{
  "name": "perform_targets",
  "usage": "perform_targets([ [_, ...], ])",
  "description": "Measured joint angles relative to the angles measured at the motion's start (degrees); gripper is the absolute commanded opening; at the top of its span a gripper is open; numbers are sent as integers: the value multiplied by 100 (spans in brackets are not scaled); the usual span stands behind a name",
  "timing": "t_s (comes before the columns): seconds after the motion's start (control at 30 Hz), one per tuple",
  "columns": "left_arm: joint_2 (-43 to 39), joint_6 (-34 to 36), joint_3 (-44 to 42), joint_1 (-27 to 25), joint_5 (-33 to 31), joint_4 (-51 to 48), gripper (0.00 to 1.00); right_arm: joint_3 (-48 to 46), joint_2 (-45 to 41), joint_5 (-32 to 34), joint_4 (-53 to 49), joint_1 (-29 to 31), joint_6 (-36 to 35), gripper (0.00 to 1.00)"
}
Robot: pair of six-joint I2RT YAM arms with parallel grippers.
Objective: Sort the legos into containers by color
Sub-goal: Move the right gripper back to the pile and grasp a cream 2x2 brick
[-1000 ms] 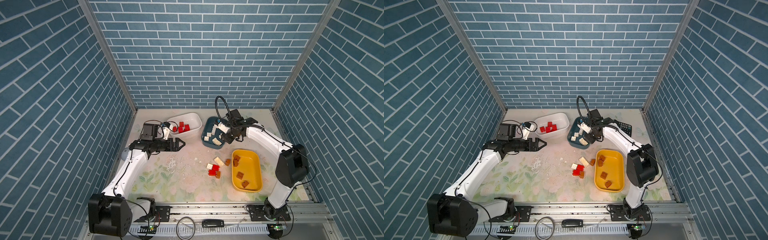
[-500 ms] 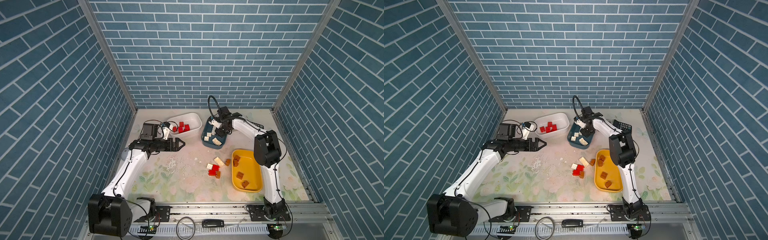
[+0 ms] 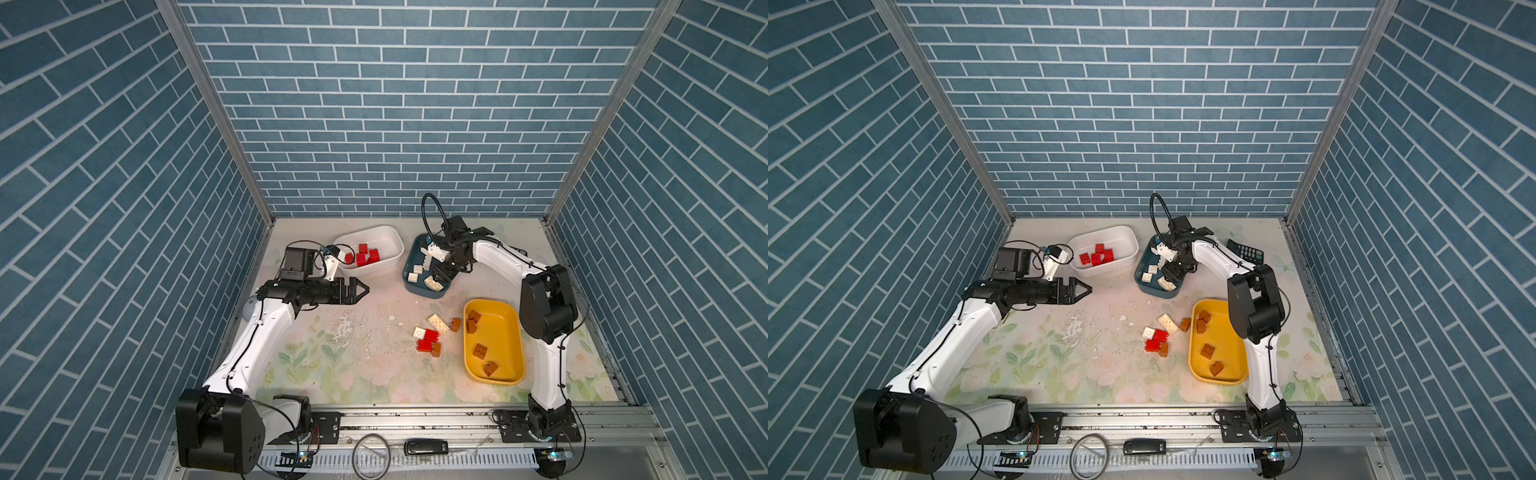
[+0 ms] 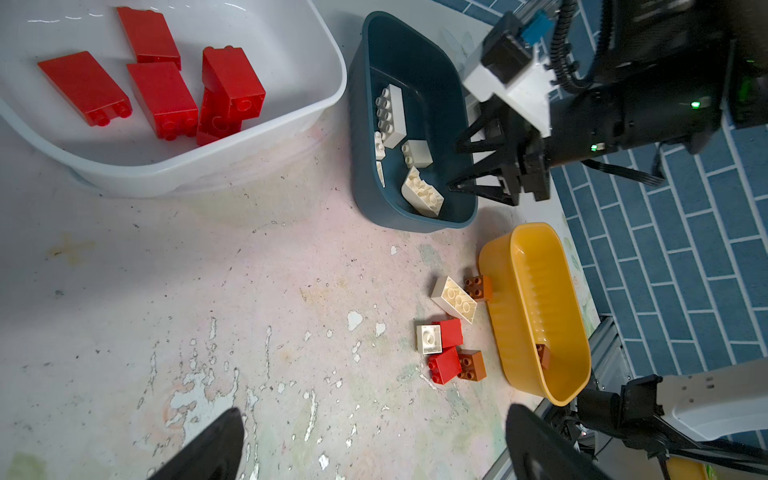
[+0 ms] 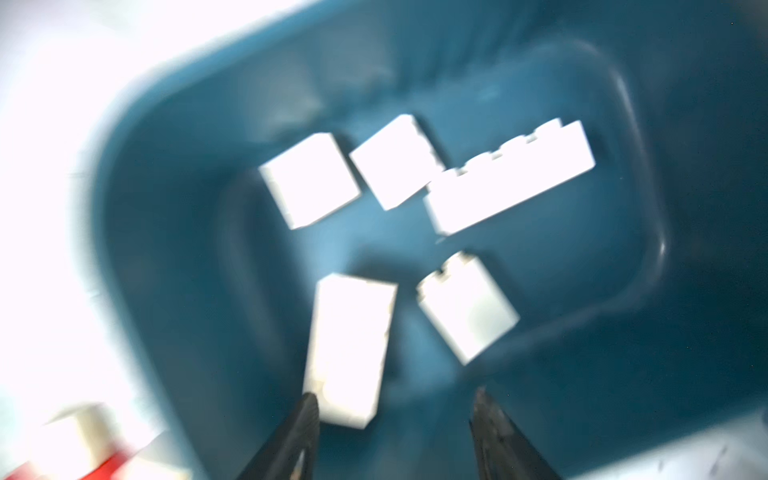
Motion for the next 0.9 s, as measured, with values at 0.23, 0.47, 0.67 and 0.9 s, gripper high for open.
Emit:
perform_targets([
  [0.23, 11, 52, -2, 28, 57, -9, 99, -1058, -1318, -452, -68, 750, 179, 63],
  [0.47, 76, 85, -2, 37, 105, -9, 100, -1578, -1322, -407, -63, 1528, 494, 64],
  [0.67, 52, 92, -94, 50, 109, -22, 99, -1663, -1032, -195, -9, 1880, 662, 64],
  [0.9, -76, 96, -203, 76, 109, -63, 100, -1847, -579, 101, 68, 2094, 772, 58],
])
